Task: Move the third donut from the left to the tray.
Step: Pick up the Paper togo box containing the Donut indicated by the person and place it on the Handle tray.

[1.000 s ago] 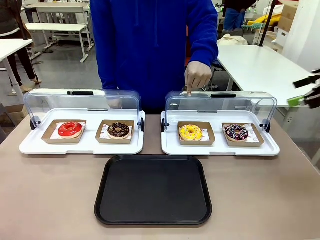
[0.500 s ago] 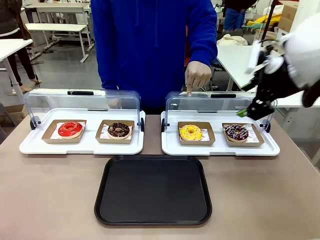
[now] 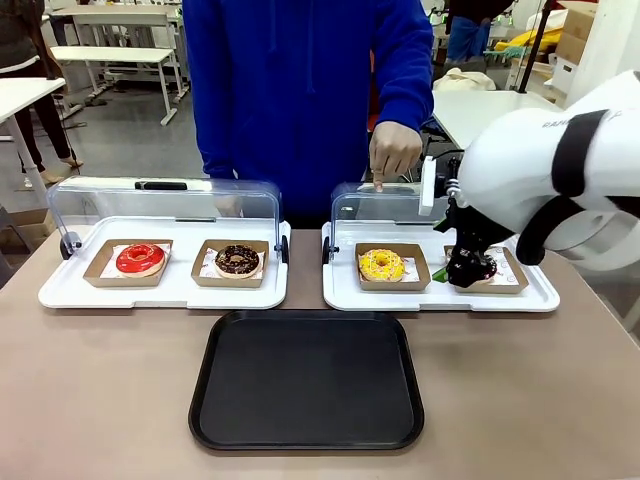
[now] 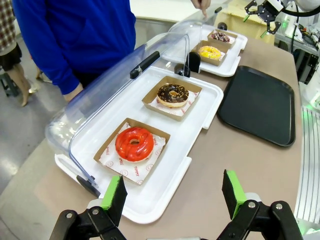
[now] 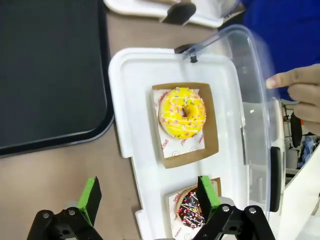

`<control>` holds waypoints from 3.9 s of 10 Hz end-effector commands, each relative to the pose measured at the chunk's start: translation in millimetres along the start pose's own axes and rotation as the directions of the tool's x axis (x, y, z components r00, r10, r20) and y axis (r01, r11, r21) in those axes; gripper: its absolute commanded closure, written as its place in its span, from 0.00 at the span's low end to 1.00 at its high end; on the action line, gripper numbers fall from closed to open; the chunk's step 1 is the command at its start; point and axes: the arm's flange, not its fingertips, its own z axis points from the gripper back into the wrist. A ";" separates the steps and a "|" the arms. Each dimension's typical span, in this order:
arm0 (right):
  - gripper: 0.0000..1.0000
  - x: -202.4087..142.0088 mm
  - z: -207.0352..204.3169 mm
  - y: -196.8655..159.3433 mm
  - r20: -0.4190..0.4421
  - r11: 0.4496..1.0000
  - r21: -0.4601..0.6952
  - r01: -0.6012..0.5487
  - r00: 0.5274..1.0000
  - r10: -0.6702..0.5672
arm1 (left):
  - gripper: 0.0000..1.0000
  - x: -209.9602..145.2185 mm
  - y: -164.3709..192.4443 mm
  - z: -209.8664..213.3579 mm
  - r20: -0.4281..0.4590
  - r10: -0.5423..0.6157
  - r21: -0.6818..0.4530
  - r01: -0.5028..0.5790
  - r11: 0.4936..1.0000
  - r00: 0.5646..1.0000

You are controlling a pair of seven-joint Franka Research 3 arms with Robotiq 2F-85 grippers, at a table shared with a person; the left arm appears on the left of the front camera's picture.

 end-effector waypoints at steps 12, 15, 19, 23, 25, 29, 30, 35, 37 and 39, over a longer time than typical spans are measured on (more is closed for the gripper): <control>0.00 15.6 -66.9 -52.2 -0.148 0.998 0.057 -0.042 0.988 0.050 | 0.00 1.2 -1.4 1.5 -0.004 -0.011 -0.006 0.011 1.000 1.000; 0.00 17.0 -93.0 -48.3 -0.175 0.993 0.097 -0.060 0.982 0.076 | 0.00 1.2 -1.4 1.5 -0.004 -0.011 -0.006 0.011 1.000 1.000; 0.00 9.5 -120.3 -54.9 -0.200 0.992 0.087 -0.096 0.973 0.111 | 0.00 1.2 -1.4 1.5 -0.004 -0.011 -0.006 0.011 1.000 1.000; 0.00 2.9 -138.2 -58.3 -0.207 0.993 0.076 -0.092 0.973 0.106 | 0.00 1.2 -1.4 1.5 -0.004 -0.011 -0.006 0.011 1.000 1.000; 0.00 0.6 -143.8 -58.6 -0.210 0.993 0.073 -0.094 0.972 0.108 | 0.00 1.2 -1.4 1.5 -0.004 -0.011 -0.006 0.011 1.000 1.000; 0.00 -1.6 -155.7 -57.7 -0.208 0.990 0.086 -0.111 0.970 0.127 | 0.00 1.2 -1.4 1.5 -0.004 -0.011 -0.006 0.011 1.000 1.000; 0.00 -2.0 -158.9 -58.1 -0.215 0.990 0.088 -0.111 0.968 0.128 | 0.00 1.2 -1.4 1.5 -0.004 -0.011 -0.006 0.011 1.000 1.000; 0.59 -6.5 -164.2 -61.0 -0.240 0.990 0.099 -0.096 0.964 0.118 | 0.00 1.2 -1.4 1.5 -0.004 -0.011 -0.006 0.011 1.000 1.000; 1.00 -7.6 -163.8 -61.2 -0.244 0.990 0.109 -0.094 0.962 0.119 | 0.00 1.2 -1.4 1.5 -0.004 -0.011 -0.006 0.011 1.000 1.000; 0.76 -7.8 -164.1 -60.9 -0.244 0.988 0.119 -0.097 0.962 0.123 | 0.00 1.2 -1.4 1.5 -0.004 -0.011 -0.006 0.011 1.000 1.000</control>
